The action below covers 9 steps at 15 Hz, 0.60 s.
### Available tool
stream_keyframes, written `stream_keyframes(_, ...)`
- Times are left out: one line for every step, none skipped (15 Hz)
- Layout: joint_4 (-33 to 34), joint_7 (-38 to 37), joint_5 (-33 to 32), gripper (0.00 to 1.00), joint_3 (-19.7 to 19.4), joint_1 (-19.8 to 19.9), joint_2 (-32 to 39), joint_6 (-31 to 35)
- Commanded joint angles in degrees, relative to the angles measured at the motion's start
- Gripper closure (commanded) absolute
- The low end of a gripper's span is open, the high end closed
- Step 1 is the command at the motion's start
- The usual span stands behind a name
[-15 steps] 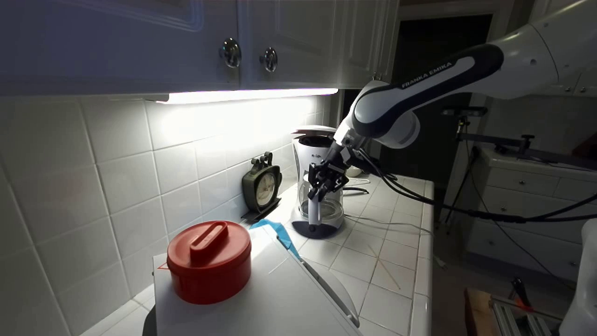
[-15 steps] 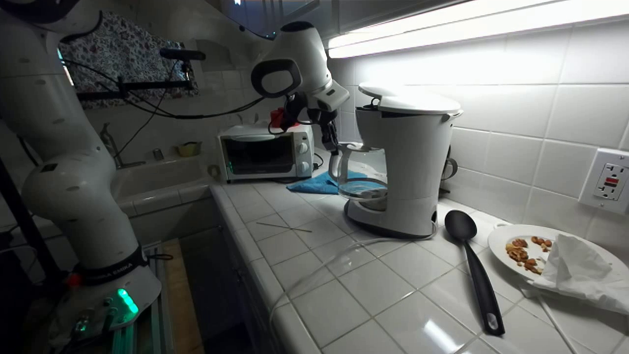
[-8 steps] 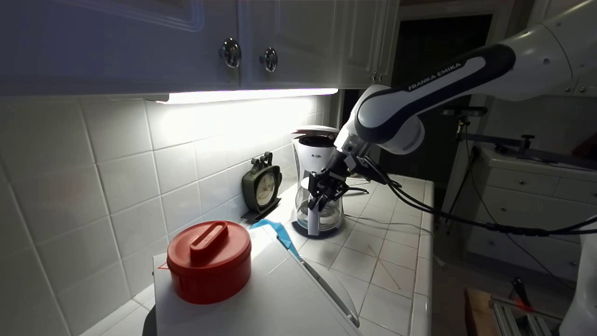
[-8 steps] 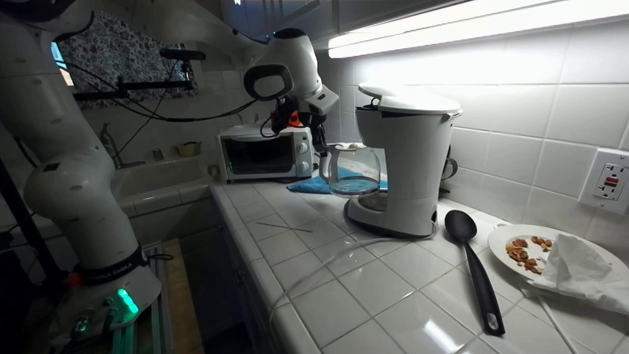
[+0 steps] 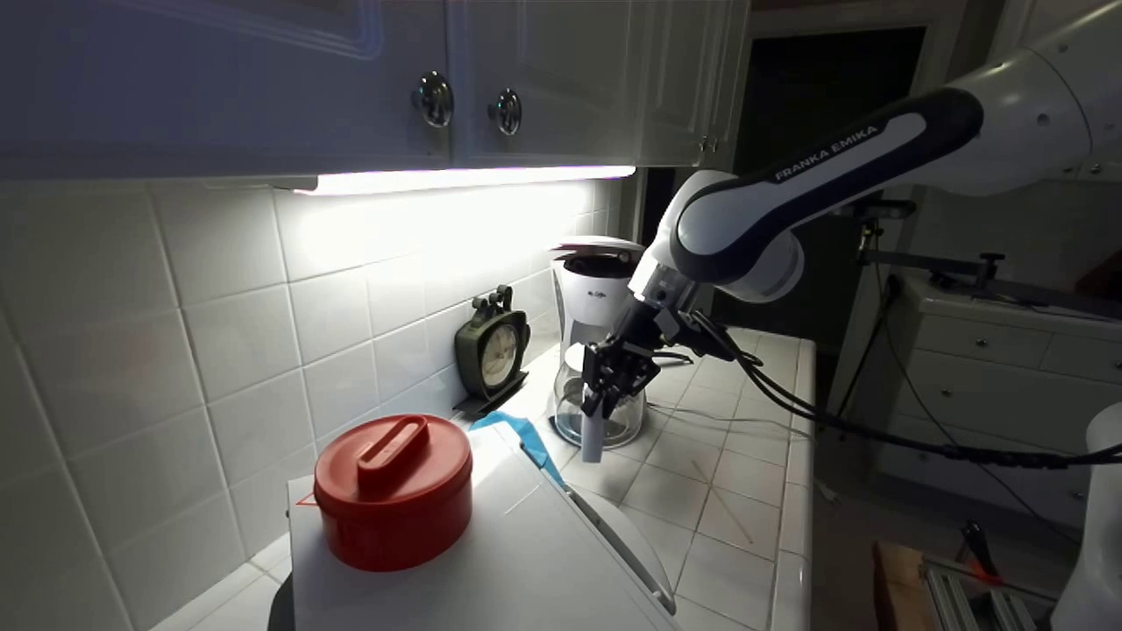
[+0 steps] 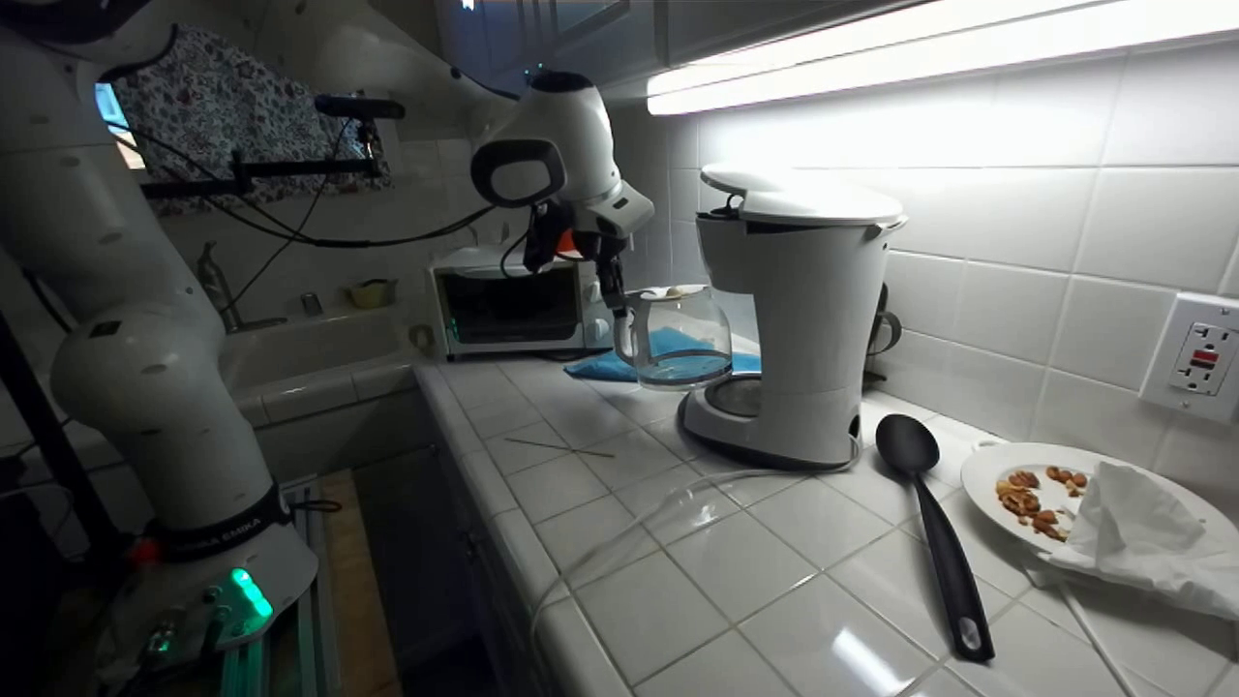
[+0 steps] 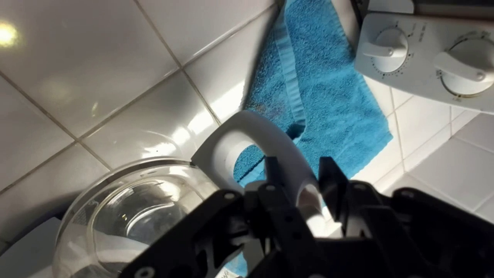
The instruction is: Remove the coffee pot from the coffee maker
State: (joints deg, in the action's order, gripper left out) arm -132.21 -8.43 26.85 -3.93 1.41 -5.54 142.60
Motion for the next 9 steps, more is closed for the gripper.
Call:
stream_keyframes(-1.9, 2.1, 2.5, 0.93, 0.2, -0.4, -1.8, -1.8)
stream_keyframes(-2.0, 2.3, 2.6, 0.93, 0.3, -0.5, -1.8, -2.1)
stream_keyframes(-2.1, 2.3, 2.5, 0.93, 0.3, -0.5, -1.8, -2.2)
stream_keyframes(-2.2, 2.7, 2.7, 0.93, 0.4, -0.6, -1.7, -2.6)
stream_keyframes(-2.4, 2.5, 2.3, 0.93, 0.5, -0.6, -1.5, -2.4)
stream_keyframes(-2.5, 2.8, 2.4, 0.93, 0.5, -0.7, -1.4, -2.6)
stream_keyframes(-2.8, 2.8, 2.2, 0.93, 0.6, -0.8, -1.2, -2.4)
stream_keyframes(-2.9, 3.0, 2.3, 0.93, 0.6, -0.9, -1.0, -2.7)
stream_keyframes(-3.0, 3.1, 2.3, 0.93, 0.7, -0.9, -0.9, -2.7)
